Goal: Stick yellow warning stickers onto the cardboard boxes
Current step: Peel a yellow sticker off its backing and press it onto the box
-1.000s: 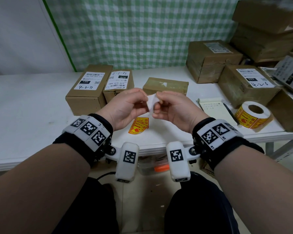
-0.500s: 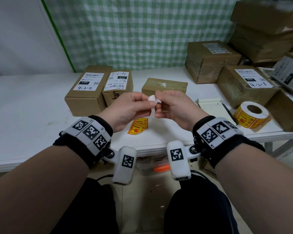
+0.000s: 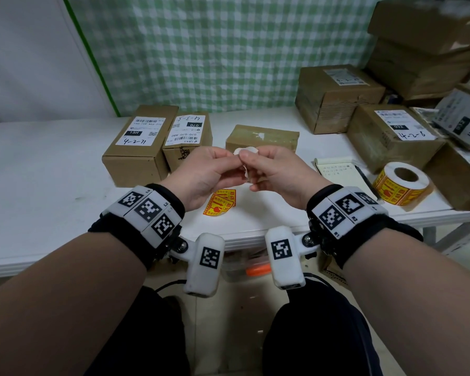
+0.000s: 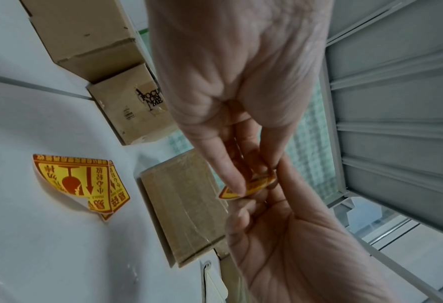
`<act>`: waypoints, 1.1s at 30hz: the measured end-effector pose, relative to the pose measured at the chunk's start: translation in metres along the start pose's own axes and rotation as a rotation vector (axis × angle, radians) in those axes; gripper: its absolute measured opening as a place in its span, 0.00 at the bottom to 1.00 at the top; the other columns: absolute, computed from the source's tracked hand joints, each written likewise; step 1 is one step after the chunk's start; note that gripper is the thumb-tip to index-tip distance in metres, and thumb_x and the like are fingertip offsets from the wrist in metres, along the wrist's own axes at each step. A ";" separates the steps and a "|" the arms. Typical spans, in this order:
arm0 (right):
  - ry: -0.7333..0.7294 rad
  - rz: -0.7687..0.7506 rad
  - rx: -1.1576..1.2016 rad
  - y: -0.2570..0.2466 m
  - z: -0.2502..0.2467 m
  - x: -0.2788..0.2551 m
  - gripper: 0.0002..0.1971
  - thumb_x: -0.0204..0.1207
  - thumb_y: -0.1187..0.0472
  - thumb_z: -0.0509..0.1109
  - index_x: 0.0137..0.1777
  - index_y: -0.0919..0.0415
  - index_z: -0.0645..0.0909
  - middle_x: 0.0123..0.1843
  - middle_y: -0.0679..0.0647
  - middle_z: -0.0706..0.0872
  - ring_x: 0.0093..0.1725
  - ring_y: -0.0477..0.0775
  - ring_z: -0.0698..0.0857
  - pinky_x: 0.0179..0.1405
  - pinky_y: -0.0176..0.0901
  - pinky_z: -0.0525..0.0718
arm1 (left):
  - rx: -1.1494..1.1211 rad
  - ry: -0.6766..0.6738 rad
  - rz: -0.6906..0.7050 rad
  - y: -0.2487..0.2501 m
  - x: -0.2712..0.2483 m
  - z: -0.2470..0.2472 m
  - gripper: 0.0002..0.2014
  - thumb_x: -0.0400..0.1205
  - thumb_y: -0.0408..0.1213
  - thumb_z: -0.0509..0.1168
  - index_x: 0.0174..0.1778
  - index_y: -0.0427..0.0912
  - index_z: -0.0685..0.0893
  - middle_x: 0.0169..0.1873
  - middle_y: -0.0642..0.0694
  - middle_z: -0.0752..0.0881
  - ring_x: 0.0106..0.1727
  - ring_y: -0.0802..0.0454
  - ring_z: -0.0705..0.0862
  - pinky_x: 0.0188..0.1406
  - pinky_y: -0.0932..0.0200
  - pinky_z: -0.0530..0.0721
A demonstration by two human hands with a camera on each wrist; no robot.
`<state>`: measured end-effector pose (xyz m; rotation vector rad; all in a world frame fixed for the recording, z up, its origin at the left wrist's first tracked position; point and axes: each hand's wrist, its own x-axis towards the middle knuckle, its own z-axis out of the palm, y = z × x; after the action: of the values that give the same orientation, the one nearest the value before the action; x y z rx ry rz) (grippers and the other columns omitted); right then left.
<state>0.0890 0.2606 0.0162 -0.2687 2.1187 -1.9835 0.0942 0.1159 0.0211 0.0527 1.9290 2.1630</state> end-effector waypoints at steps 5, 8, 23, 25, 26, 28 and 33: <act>-0.014 0.009 0.118 -0.001 -0.001 0.000 0.04 0.81 0.63 0.63 0.45 0.62 0.74 0.31 0.52 0.75 0.31 0.47 0.76 0.31 0.33 0.81 | -0.151 -0.031 -0.012 0.000 -0.002 0.000 0.08 0.82 0.27 0.61 0.37 0.30 0.78 0.24 0.45 0.86 0.30 0.55 0.88 0.38 0.63 0.89; -0.011 0.021 0.177 -0.002 -0.002 0.000 0.04 0.82 0.64 0.62 0.46 0.63 0.75 0.30 0.52 0.76 0.29 0.46 0.78 0.33 0.34 0.84 | -0.187 -0.046 -0.009 0.002 -0.002 -0.001 0.08 0.83 0.26 0.59 0.38 0.30 0.78 0.25 0.44 0.87 0.32 0.55 0.88 0.38 0.64 0.89; -0.023 0.088 0.429 0.002 -0.005 -0.002 0.09 0.81 0.68 0.60 0.37 0.65 0.73 0.25 0.52 0.82 0.30 0.52 0.83 0.30 0.38 0.87 | -0.324 -0.103 -0.074 0.005 -0.008 -0.008 0.09 0.83 0.24 0.55 0.48 0.26 0.80 0.39 0.34 0.87 0.35 0.46 0.90 0.32 0.64 0.87; 0.001 0.096 0.414 0.002 -0.004 -0.002 0.13 0.81 0.66 0.60 0.33 0.64 0.71 0.26 0.53 0.80 0.26 0.50 0.82 0.27 0.38 0.86 | -0.309 -0.080 -0.076 0.004 -0.007 -0.009 0.09 0.82 0.24 0.56 0.45 0.28 0.82 0.38 0.34 0.87 0.35 0.46 0.90 0.34 0.62 0.89; 0.011 0.094 0.381 0.002 -0.004 -0.002 0.12 0.81 0.65 0.60 0.34 0.64 0.72 0.26 0.53 0.79 0.24 0.49 0.81 0.26 0.39 0.85 | -0.284 -0.066 -0.075 0.004 -0.006 -0.010 0.08 0.82 0.24 0.57 0.45 0.28 0.82 0.39 0.33 0.87 0.36 0.46 0.90 0.36 0.61 0.89; 0.010 0.082 0.268 0.000 -0.003 -0.002 0.13 0.81 0.61 0.61 0.35 0.63 0.73 0.25 0.52 0.78 0.23 0.48 0.79 0.26 0.39 0.84 | -0.219 -0.050 -0.073 0.002 -0.005 -0.010 0.08 0.82 0.25 0.57 0.44 0.29 0.82 0.39 0.33 0.87 0.36 0.45 0.90 0.41 0.59 0.90; -0.016 0.068 0.047 -0.002 -0.002 -0.002 0.09 0.79 0.60 0.66 0.38 0.60 0.76 0.30 0.54 0.76 0.24 0.45 0.76 0.27 0.36 0.82 | -0.156 -0.038 -0.058 0.000 -0.003 -0.009 0.07 0.82 0.25 0.59 0.42 0.32 0.82 0.31 0.40 0.88 0.34 0.46 0.90 0.43 0.58 0.89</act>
<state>0.0897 0.2632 0.0183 -0.2009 2.0401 -1.9834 0.0955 0.1062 0.0200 0.0097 1.7147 2.2492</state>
